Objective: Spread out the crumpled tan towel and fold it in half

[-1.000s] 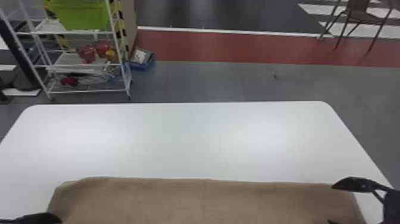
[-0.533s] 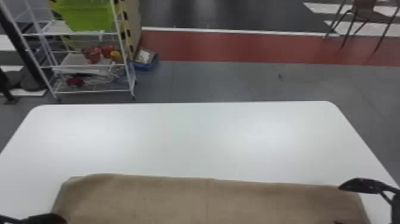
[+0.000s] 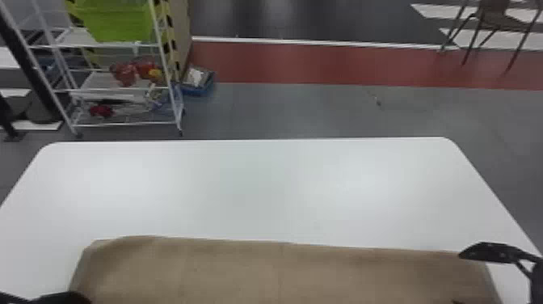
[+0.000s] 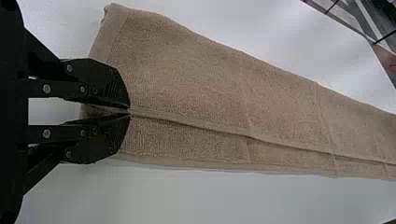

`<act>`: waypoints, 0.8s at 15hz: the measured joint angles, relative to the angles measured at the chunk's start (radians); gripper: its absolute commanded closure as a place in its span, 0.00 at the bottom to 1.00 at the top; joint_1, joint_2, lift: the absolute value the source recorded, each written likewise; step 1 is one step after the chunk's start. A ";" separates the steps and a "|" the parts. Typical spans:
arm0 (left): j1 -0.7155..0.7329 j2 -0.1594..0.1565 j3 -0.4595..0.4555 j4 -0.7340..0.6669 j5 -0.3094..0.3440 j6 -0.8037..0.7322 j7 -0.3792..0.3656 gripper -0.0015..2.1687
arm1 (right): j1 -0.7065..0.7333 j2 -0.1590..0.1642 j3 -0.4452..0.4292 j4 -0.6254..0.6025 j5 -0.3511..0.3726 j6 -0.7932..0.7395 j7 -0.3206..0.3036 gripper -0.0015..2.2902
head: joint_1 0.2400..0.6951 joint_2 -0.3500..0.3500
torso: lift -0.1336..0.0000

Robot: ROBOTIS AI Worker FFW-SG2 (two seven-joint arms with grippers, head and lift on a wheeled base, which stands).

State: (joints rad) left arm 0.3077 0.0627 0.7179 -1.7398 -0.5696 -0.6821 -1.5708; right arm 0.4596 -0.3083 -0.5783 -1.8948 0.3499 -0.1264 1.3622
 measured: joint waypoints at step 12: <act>0.049 -0.035 0.003 -0.124 0.026 0.052 0.000 0.71 | 0.035 -0.025 0.025 -0.013 0.202 -0.242 0.000 0.09 | 1.00 0.39 | 0.10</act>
State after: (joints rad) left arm 0.3562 0.0273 0.7206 -1.8633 -0.5439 -0.6303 -1.5708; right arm 0.4950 -0.3333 -0.5535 -1.9079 0.5520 -0.3683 1.3622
